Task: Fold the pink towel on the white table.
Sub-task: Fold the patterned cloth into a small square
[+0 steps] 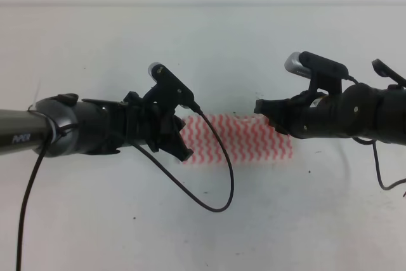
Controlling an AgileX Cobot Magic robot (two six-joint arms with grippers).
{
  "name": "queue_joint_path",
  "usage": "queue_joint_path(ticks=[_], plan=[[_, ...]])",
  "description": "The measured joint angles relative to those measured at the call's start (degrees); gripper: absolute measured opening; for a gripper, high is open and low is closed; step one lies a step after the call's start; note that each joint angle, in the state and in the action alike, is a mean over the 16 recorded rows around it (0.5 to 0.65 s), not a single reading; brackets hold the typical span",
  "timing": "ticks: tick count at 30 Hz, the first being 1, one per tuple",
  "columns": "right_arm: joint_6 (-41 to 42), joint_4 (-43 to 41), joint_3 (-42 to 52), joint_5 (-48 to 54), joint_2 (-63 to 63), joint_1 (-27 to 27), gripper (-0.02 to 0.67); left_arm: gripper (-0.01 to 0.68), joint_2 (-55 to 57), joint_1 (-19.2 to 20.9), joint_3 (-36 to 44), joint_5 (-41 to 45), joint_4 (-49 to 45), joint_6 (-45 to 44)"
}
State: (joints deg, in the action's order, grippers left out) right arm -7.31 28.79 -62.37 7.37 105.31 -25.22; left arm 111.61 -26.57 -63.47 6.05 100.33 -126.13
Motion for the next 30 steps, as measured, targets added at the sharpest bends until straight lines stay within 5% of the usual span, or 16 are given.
queue_joint_path(ticks=[6,21,30], plan=[[0.0,-0.1,0.0,0.0,-0.1,0.0,-0.017,0.023,0.0,0.0,0.0,0.2,0.0,-0.4],[0.1,-0.4,0.0,0.1,-0.1,0.0,-0.017,0.297,-0.3,0.0,-2.0,-1.0,0.0,1.1],[0.1,-0.7,0.0,0.3,0.0,0.0,-0.017,0.320,-2.4,0.0,-4.2,-2.4,0.1,7.9]])
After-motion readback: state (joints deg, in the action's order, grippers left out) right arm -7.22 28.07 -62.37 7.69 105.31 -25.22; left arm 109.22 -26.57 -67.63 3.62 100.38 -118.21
